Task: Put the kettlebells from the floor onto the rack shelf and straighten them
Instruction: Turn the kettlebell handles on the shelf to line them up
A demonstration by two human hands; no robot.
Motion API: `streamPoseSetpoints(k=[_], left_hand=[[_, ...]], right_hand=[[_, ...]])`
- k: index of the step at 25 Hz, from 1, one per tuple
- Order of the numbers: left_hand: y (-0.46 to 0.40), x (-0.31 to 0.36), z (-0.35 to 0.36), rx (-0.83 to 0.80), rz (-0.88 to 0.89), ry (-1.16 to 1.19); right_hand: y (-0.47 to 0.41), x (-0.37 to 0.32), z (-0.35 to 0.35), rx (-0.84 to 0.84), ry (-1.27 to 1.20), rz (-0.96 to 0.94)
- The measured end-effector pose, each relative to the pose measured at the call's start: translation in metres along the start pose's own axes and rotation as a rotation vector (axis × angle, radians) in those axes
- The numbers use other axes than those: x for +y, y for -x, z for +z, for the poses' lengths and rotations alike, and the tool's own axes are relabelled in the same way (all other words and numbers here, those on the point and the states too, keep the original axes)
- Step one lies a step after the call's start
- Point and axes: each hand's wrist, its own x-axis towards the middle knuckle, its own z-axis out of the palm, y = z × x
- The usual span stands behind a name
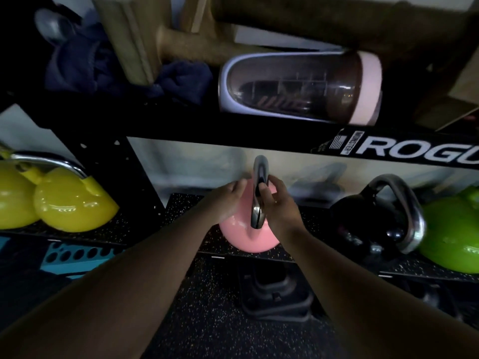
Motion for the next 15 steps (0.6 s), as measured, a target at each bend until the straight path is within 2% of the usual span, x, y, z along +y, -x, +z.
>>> streamPoseSetpoints(k=[3,6,10,15], left_hand=[[0.028,-0.020,-0.029,0.016,-0.023,-0.147],[0.057,-0.040,-0.071,0.156,0.011,-0.392],[0.096,-0.078,-0.118,0.232,0.107,-0.617],[0.144,-0.159,-0.184,0.301,0.021,-0.681]], right_hand=[[0.005,-0.020,-0.013,0.134,0.476,-0.207],[0.013,-0.049,-0.002,0.099,0.775,-0.379],[0.020,-0.077,0.044,-0.022,0.866,-0.501],[0.035,-0.099,0.149,-0.117,0.905,-0.606]])
